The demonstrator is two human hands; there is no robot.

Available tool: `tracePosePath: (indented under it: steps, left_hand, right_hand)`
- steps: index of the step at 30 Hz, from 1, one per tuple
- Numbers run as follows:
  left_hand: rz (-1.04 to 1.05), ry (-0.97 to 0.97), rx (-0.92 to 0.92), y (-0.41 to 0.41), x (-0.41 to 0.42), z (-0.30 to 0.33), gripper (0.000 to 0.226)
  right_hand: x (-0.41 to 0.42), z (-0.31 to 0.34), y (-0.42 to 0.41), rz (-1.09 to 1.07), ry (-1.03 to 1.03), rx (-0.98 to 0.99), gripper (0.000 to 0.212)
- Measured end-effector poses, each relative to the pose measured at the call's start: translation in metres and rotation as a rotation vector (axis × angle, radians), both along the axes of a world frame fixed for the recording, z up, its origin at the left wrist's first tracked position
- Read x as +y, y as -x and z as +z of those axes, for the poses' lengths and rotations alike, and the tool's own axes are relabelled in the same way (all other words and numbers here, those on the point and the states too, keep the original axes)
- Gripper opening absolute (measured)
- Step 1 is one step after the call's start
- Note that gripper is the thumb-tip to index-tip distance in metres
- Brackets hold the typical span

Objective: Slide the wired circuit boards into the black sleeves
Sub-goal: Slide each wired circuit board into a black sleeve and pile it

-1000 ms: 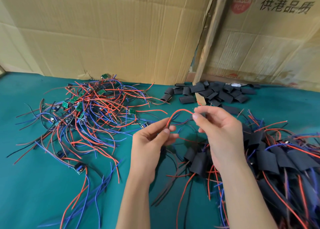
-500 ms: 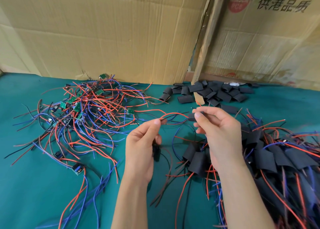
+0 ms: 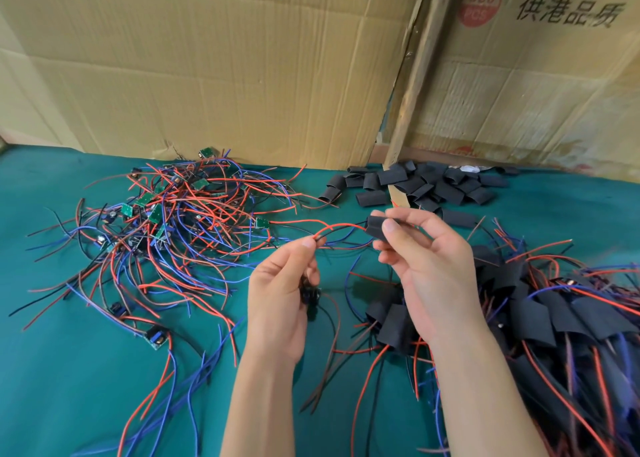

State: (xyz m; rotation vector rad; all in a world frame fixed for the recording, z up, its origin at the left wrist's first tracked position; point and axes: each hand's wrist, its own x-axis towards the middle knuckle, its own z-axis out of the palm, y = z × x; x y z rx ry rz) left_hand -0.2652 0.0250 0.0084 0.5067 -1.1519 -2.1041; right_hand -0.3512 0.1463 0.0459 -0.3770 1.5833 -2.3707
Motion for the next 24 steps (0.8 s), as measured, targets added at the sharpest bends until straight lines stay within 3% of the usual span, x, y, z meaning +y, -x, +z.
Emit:
tracePosePath:
  steps: [8, 15, 19, 24]
  left_hand:
    - [-0.034, 0.119, -0.047, 0.000, 0.002, -0.001, 0.010]
    - [-0.109, 0.129, -0.023, -0.002, 0.003, 0.000, 0.005]
    - [-0.184, 0.101, 0.024, -0.005, 0.004, 0.003, 0.006]
    - [-0.221, 0.042, 0.015, -0.005, 0.004, 0.004, 0.014]
  right_hand:
    - [0.000, -0.002, -0.001, 0.094, -0.080, 0.074, 0.020]
    - [-0.010, -0.002, -0.005, 0.174, 0.220, -0.272, 0.076]
    - [-0.016, -0.005, -0.009, 0.266, 0.162, -0.316, 0.079]
    - [-0.015, -0.006, -0.010, 0.284, 0.135, -0.313, 0.062]
